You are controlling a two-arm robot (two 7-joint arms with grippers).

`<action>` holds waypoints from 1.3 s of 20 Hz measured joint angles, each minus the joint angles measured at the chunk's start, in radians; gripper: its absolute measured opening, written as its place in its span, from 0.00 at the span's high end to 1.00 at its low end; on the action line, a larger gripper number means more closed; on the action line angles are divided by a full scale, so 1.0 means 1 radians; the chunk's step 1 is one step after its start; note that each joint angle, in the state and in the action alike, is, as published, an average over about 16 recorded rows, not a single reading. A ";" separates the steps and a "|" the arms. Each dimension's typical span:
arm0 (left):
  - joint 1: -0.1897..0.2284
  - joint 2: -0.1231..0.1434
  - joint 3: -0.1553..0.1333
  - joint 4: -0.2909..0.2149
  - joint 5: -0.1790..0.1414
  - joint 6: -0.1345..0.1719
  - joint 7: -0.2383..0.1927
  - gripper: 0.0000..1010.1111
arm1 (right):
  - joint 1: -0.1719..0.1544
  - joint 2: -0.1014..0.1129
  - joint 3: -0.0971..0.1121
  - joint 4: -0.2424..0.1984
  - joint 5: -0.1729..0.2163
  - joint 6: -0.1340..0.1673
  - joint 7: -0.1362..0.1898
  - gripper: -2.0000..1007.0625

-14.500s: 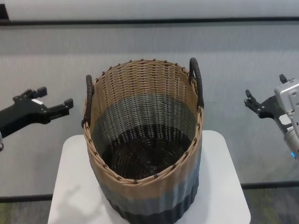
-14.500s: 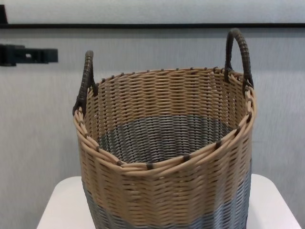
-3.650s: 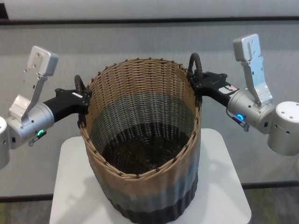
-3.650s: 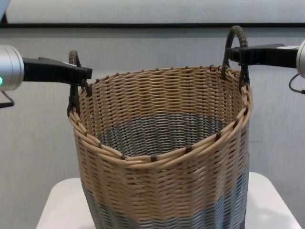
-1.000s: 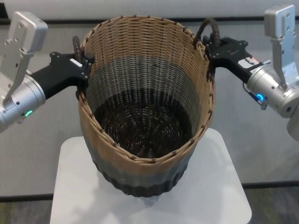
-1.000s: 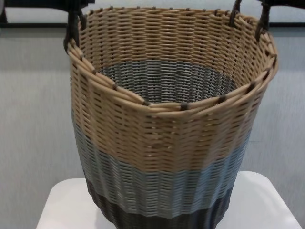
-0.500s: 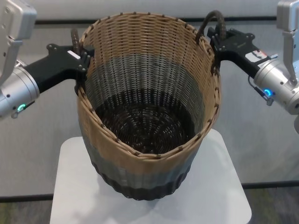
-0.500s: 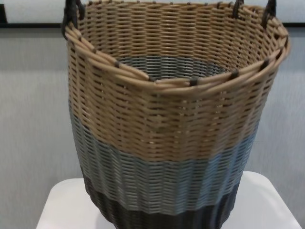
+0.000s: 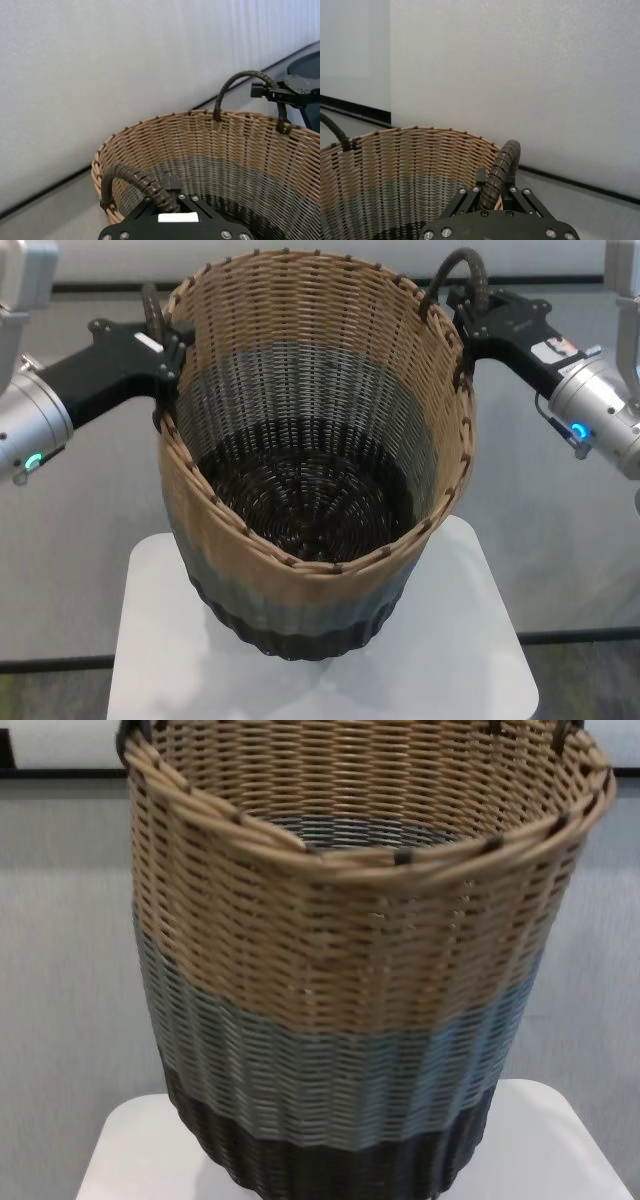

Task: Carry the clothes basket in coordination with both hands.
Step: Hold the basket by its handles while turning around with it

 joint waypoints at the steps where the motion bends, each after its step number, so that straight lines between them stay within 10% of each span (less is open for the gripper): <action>1: 0.000 0.001 -0.001 -0.002 -0.002 0.001 0.001 1.00 | 0.000 0.001 0.000 -0.002 0.002 0.000 -0.001 0.83; 26: 0.000 0.010 0.012 -0.012 -0.016 0.025 0.015 1.00 | -0.003 0.010 -0.008 -0.011 0.018 -0.004 -0.002 0.83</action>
